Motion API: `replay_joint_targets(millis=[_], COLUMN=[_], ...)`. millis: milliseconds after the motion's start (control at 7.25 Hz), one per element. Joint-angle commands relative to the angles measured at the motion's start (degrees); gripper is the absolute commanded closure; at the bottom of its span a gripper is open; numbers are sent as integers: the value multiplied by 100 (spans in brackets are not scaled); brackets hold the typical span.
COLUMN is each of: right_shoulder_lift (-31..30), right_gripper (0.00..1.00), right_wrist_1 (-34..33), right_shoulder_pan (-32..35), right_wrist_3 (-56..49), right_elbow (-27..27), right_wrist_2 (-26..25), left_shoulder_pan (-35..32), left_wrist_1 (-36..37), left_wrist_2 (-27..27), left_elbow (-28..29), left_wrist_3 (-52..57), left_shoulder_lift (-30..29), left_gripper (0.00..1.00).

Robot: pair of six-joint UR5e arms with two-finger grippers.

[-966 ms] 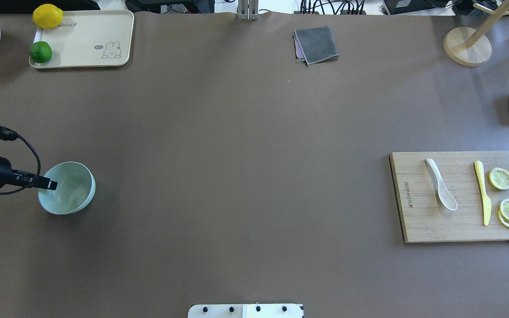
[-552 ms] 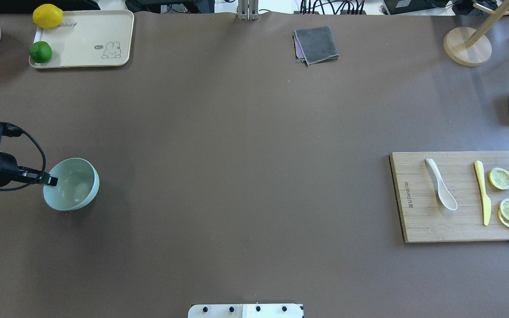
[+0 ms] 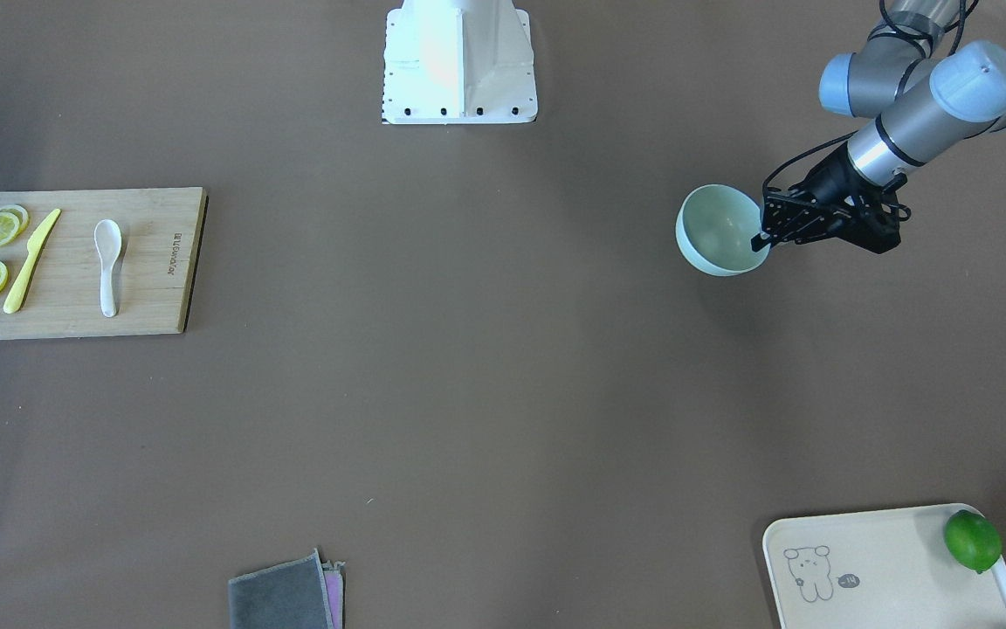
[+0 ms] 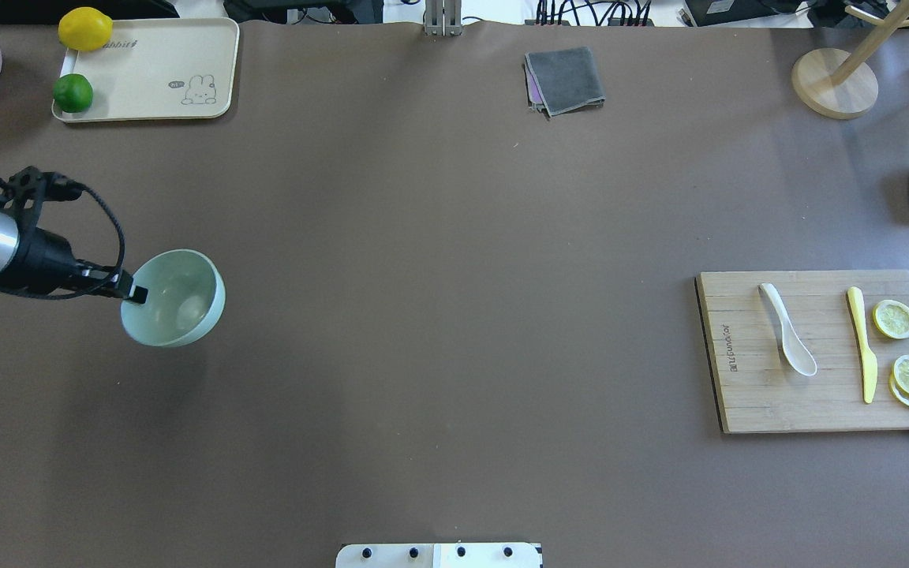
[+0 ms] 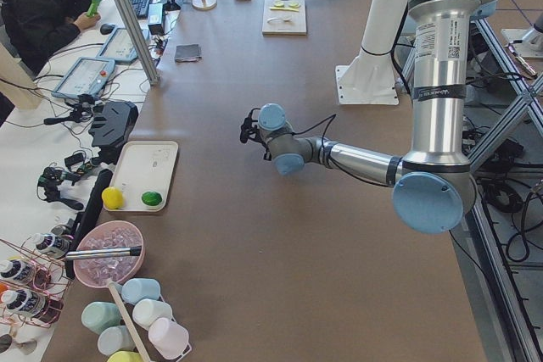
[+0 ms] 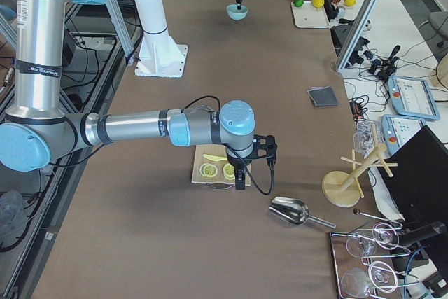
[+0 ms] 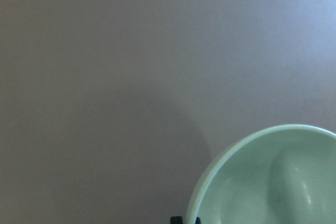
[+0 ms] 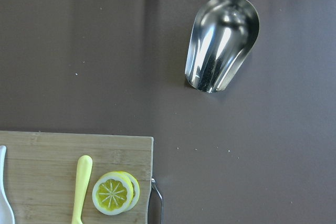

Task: Place spoon in bowl
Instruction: 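Push the pale green bowl toward the table center with the left gripper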

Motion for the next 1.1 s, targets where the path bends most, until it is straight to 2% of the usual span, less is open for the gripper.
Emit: replay_joint_targets(millis=[0,138,276,414,552,690,966], right_shoulder_lift=[255,238,212,272,351,352,308], right_gripper=[0,0,0,0,0,0,0], right_wrist_1=[-64,5,58,50,24,59,68], right_shoulder_pan=[-145,-172,-207,-277,-286,-313,-383], right_wrist_3=[214,251,295,373,383,392,382], right_elbow=[9,26,17,17,-17,0,0], right_wrist_2=[-13,-48,21,22,31,283,338], left_shoulder_pan=[29,316,815,1220,1555,1863,2032], left_wrist_1=[1696,2660,3140,3136,3119,3075,2996], left_wrist_2=[548,900,1652,2025,2533,2965,3118], left_elbow=[-300,-283,-257,-57,380,628,762], left_wrist_3=[-552,-677,-870,-1107,-1457,-1574,-1741], left_shoulder_lift=[-1427,-2148,-2564,-2786,-3188,-3305,-3350], left_gripper=[100,100,100,100,100,100,100])
